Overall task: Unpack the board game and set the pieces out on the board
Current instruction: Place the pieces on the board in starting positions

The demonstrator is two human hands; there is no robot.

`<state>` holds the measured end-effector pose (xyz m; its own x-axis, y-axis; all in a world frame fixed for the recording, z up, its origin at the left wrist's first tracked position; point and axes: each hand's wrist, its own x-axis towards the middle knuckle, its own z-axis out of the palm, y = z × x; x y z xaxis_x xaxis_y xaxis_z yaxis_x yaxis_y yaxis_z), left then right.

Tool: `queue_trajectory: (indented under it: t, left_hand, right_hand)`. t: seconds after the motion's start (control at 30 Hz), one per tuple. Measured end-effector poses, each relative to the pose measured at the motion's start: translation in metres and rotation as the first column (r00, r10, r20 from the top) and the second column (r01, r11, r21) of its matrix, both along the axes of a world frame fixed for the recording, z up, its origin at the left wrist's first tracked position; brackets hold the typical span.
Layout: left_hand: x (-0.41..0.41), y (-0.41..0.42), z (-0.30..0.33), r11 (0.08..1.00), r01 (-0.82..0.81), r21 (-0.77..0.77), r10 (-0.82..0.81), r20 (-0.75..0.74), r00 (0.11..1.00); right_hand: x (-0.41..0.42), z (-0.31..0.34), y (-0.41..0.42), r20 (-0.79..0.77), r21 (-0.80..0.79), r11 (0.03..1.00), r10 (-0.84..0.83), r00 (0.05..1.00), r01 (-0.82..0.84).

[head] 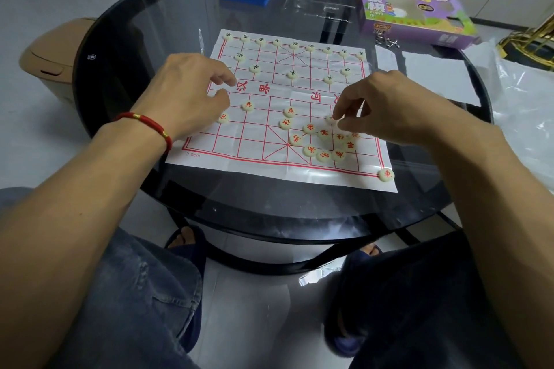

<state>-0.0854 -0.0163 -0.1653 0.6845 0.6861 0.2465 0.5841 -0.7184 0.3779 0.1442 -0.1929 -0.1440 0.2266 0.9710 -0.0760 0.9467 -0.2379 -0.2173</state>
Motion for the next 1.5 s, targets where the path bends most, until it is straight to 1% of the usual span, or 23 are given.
queue_trajectory:
  t: [0.1, 0.17, 0.27, 0.37, 0.5, 0.67, 0.8, 0.87, 0.9, 1.0, 1.07, 1.1, 1.2, 1.23, 1.33, 1.5]
  left_hand:
    - [0.003, -0.010, 0.005, 0.996, 0.084, 0.020, -0.085, 0.069, 0.994]
    - [0.006, -0.021, 0.006, 0.989, 0.144, 0.037, -0.146, 0.089, 0.985]
    - [0.012, -0.039, 0.000, 0.962, 0.268, 0.051, -0.271, 0.087, 0.958]
    - [0.020, -0.053, -0.008, 0.939, 0.341, 0.038, -0.343, 0.061, 0.937]
    - [0.031, -0.057, -0.015, 0.941, 0.337, 0.023, -0.336, -0.017, 0.942]
    - [0.034, -0.054, -0.016, 0.948, 0.315, 0.034, -0.316, 0.006, 0.949]
    - [0.035, -0.055, -0.018, 0.950, 0.312, 0.032, -0.312, -0.005, 0.950]
    - [0.034, -0.054, -0.018, 0.950, 0.310, 0.033, -0.310, -0.005, 0.951]
    - [0.034, -0.054, -0.018, 0.951, 0.307, 0.031, -0.307, -0.005, 0.952]
    - [0.033, -0.053, -0.016, 0.953, 0.302, 0.009, -0.302, 0.000, 0.953]
    - [0.032, -0.053, -0.016, 0.954, 0.299, 0.000, -0.299, 0.002, 0.954]
    - [0.032, -0.054, -0.015, 0.955, 0.296, -0.006, -0.296, -0.003, 0.955]
    - [0.033, -0.054, -0.014, 0.958, 0.287, -0.017, -0.287, -0.017, 0.958]
    - [0.033, -0.055, -0.013, 0.958, 0.286, -0.019, -0.287, -0.015, 0.958]
    - [0.034, -0.056, -0.011, 0.957, 0.289, -0.023, -0.289, -0.004, 0.957]
    - [0.035, -0.057, -0.011, 0.956, 0.292, -0.029, -0.292, -0.008, 0.956]
  right_hand:
    - [-0.001, 0.003, -0.010, -0.001, 0.006, 1.000, -0.010, 1.000, 0.010]
    - [-0.002, 0.005, -0.015, -0.002, 0.021, 1.000, -0.017, 1.000, 0.017]
    - [-0.004, 0.006, -0.019, -0.014, 0.014, 1.000, -0.008, 1.000, 0.008]
    - [-0.012, 0.005, -0.020, -0.022, 0.015, 1.000, 0.025, 0.999, -0.025]
    - [-0.025, -0.005, -0.010, -0.002, -0.015, 0.995, 0.099, 0.995, -0.099]
    - [-0.035, -0.013, -0.005, 0.059, -0.019, 0.993, 0.116, 0.991, -0.115]
    - [-0.042, -0.015, -0.003, 0.097, -0.033, 0.992, 0.126, 0.987, -0.123]
    - [-0.037, -0.010, -0.003, 0.083, 0.012, 0.996, 0.084, 0.993, -0.085]
    - [-0.030, -0.005, -0.005, 0.068, 0.051, 0.998, 0.033, 0.997, -0.036]
    - [0.007, 0.008, -0.019, 0.045, 0.165, 0.962, -0.227, 0.973, 0.217]
    - [0.032, 0.007, -0.033, 0.045, 0.149, 0.917, -0.379, 0.924, 0.369]
    - [0.040, 0.004, -0.038, 0.038, 0.116, 0.906, -0.414, 0.909, 0.408]
    - [0.047, -0.008, -0.044, 0.012, -0.004, 0.909, -0.418, 0.908, 0.418]
    - [0.046, -0.011, -0.043, 0.011, -0.020, 0.913, -0.407, 0.913, 0.407]
    - [0.042, -0.017, -0.037, 0.022, -0.003, 0.923, -0.384, 0.923, 0.384]
    - [0.044, -0.021, -0.033, 0.009, -0.025, 0.923, -0.384, 0.923, 0.384]
